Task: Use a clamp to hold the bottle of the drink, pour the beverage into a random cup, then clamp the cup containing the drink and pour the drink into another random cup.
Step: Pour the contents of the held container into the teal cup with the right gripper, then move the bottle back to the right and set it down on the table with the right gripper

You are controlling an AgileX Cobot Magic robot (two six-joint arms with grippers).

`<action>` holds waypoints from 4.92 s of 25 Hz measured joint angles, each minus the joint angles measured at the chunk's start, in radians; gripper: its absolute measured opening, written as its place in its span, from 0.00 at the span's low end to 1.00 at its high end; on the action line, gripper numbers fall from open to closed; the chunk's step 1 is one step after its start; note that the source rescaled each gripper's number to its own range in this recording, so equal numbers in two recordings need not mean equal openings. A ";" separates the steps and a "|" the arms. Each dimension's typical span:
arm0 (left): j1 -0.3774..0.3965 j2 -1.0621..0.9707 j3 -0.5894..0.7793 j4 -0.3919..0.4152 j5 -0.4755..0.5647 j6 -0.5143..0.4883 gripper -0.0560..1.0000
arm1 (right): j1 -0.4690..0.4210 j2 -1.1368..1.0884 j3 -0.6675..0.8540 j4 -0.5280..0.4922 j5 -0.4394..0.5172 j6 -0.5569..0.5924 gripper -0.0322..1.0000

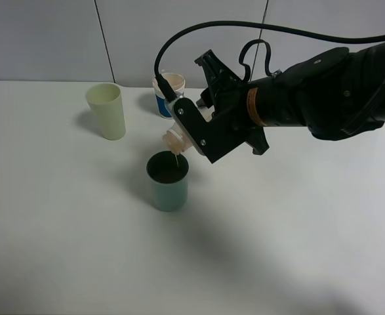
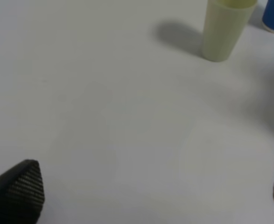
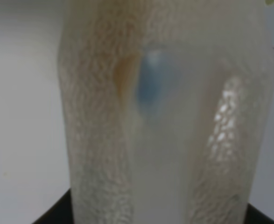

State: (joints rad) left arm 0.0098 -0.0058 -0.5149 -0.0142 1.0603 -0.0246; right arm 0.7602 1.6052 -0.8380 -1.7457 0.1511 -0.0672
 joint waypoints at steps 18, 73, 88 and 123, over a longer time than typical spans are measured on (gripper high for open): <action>0.000 0.000 0.000 0.000 0.000 0.000 1.00 | 0.066 0.000 -0.003 0.000 0.001 0.002 0.07; 0.000 0.000 0.000 0.000 0.000 0.000 1.00 | 0.069 0.000 -0.004 0.000 0.061 0.127 0.07; 0.000 0.000 0.000 0.000 0.000 0.000 1.00 | 0.069 0.000 -0.004 0.001 0.123 0.833 0.07; 0.000 0.000 0.000 0.000 0.000 0.000 1.00 | -0.192 -0.001 -0.004 0.020 0.062 1.428 0.07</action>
State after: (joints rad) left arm 0.0098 -0.0058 -0.5149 -0.0142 1.0603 -0.0246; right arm 0.5685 1.6040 -0.8420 -1.7255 0.2135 1.3606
